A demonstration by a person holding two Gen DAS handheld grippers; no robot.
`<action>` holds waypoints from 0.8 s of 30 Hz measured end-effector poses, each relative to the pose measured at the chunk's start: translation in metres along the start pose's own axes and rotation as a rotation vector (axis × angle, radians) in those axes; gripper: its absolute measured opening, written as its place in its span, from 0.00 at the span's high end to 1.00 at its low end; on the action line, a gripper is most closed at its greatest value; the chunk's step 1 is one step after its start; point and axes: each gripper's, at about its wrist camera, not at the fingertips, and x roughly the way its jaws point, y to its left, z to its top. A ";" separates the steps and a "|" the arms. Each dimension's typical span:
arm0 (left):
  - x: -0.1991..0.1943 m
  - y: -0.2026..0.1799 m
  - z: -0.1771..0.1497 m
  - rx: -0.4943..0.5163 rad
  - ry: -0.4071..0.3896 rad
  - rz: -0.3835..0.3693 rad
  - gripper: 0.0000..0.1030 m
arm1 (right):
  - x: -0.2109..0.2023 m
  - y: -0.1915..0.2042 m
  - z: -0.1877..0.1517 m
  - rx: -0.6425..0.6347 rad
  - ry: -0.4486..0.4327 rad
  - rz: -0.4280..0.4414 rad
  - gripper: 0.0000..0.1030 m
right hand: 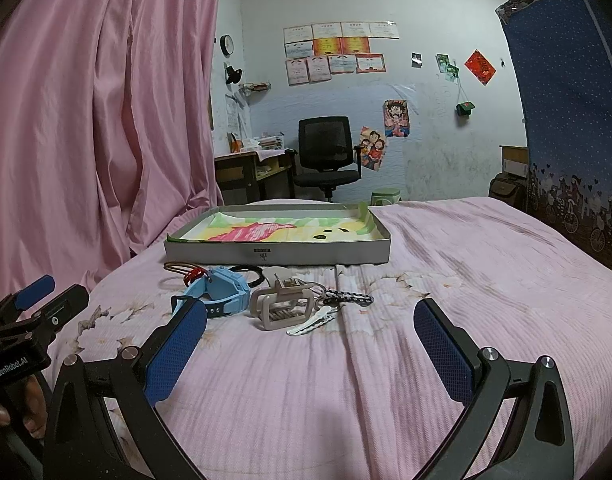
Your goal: Organize jewelry
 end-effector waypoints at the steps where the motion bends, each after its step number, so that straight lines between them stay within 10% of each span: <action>1: 0.000 0.000 0.000 0.000 0.000 0.000 0.00 | 0.000 0.000 0.000 0.000 0.000 0.000 0.01; 24: 0.000 -0.001 0.000 0.004 0.000 0.002 0.00 | 0.000 0.000 0.001 0.003 -0.002 0.002 0.01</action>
